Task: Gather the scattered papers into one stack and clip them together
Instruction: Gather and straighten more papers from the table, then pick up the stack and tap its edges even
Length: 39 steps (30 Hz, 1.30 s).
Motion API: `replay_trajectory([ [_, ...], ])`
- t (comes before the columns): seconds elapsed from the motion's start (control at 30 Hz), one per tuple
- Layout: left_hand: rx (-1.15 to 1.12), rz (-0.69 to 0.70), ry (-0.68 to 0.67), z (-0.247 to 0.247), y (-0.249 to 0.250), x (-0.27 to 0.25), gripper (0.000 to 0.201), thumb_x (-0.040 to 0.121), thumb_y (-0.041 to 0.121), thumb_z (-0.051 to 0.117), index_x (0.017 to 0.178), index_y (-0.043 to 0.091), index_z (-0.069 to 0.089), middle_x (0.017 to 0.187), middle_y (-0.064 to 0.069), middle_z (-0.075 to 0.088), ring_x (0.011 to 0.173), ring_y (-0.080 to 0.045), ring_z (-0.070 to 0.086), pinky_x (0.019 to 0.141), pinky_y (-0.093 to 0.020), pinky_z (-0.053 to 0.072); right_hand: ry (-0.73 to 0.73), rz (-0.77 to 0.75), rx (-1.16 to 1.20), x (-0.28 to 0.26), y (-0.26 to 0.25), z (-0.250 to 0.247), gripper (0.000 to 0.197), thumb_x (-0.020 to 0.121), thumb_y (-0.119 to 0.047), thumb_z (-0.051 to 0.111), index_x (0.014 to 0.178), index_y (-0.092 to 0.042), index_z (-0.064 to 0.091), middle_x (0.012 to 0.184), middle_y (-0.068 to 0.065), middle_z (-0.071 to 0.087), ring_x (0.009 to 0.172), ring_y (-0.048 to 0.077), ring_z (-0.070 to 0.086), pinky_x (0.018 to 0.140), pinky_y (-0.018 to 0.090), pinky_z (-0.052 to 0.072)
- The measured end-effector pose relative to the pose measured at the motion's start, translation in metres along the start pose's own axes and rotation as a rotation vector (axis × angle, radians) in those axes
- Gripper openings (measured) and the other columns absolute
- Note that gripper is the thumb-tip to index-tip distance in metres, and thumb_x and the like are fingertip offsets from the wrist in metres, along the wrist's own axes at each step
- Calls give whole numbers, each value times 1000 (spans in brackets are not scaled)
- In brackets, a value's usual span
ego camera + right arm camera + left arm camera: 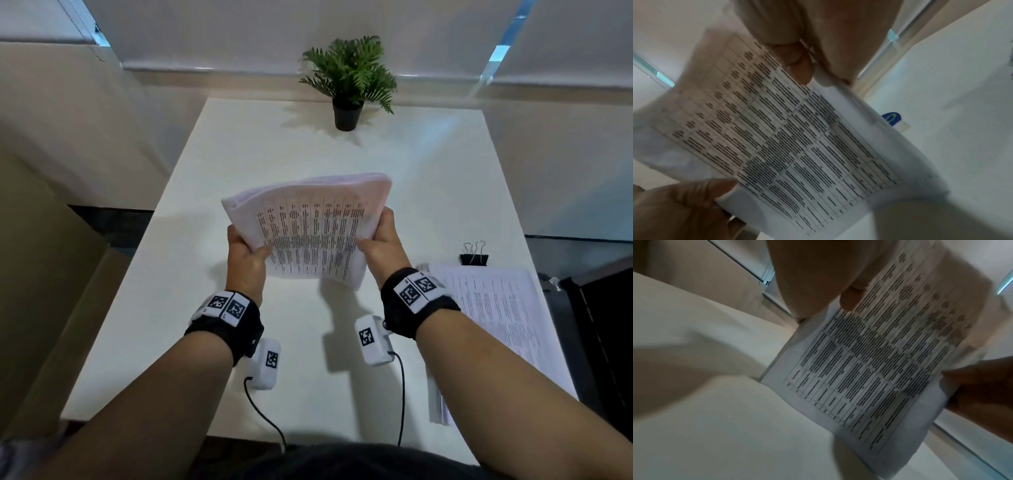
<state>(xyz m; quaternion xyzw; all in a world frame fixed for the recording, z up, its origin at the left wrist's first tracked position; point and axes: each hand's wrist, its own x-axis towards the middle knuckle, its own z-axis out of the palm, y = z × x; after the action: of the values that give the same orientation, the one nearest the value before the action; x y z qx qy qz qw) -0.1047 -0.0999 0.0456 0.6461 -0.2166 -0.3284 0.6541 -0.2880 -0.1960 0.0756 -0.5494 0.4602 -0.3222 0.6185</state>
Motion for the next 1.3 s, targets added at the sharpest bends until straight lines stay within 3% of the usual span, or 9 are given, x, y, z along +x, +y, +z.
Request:
replay_trajectory([
  [0.07,68,-36,13,1,-10,0,55,85,-11,47,119,32,44,115,7,60,111,-14,57,95,-35,47,-22,6,-63,-1,7,-1,47,86,9,38,127,-14,34,117,5,55,107,17,54,92,34,47],
  [0.2,253,-59,17,4,-20,-2,37,95,6,45,117,34,42,112,14,58,112,-16,57,99,-37,45,-8,-7,-313,-1,26,-6,31,94,-5,41,124,-12,46,117,9,59,106,21,54,99,39,45],
  [0.43,408,-46,-149,65,0,-37,28,98,4,44,119,22,48,107,5,60,100,-16,58,93,-31,46,285,-34,-479,-8,23,-77,4,95,-9,46,97,-7,48,86,9,55,78,23,55,63,27,49],
  [0.67,563,-255,-537,150,-48,-101,37,94,22,51,129,15,41,127,-7,58,114,-30,59,98,-44,48,514,190,-512,-62,64,-193,40,90,3,36,122,-13,54,99,10,59,86,23,54,76,27,44],
  [0.8,647,-441,-686,190,-70,-129,41,95,21,52,131,6,39,119,-18,58,100,-34,63,82,-44,57,576,301,-568,-89,92,-246,41,89,1,39,124,-13,56,98,9,57,83,26,56,73,28,45],
  [0.93,820,-457,-746,210,-82,-145,51,76,29,58,122,8,48,119,-19,59,99,-34,63,84,-48,58,569,330,-777,-102,112,-277,34,89,-5,41,119,-8,58,111,22,53,104,40,53,86,37,44],
  [1.03,976,-480,-720,217,-86,-147,45,79,18,54,121,3,47,119,-20,53,106,-39,59,84,-42,56,470,462,-876,-105,114,-281,35,96,-16,38,127,-3,47,129,25,44,118,42,42,102,42,34],
  [1.17,861,-559,-729,223,-94,-144,5,89,10,52,90,5,54,94,-13,56,83,-26,54,83,-38,51,390,569,-873,-99,115,-270,43,97,-18,38,135,2,35,139,25,38,129,40,37,105,41,32],
  [1.3,708,-625,-636,215,-105,-133,24,93,5,49,72,17,47,90,-10,58,91,-28,56,94,-45,54,325,710,-771,-90,111,-252,35,95,-10,42,129,3,44,135,22,46,124,37,46,97,37,40],
])
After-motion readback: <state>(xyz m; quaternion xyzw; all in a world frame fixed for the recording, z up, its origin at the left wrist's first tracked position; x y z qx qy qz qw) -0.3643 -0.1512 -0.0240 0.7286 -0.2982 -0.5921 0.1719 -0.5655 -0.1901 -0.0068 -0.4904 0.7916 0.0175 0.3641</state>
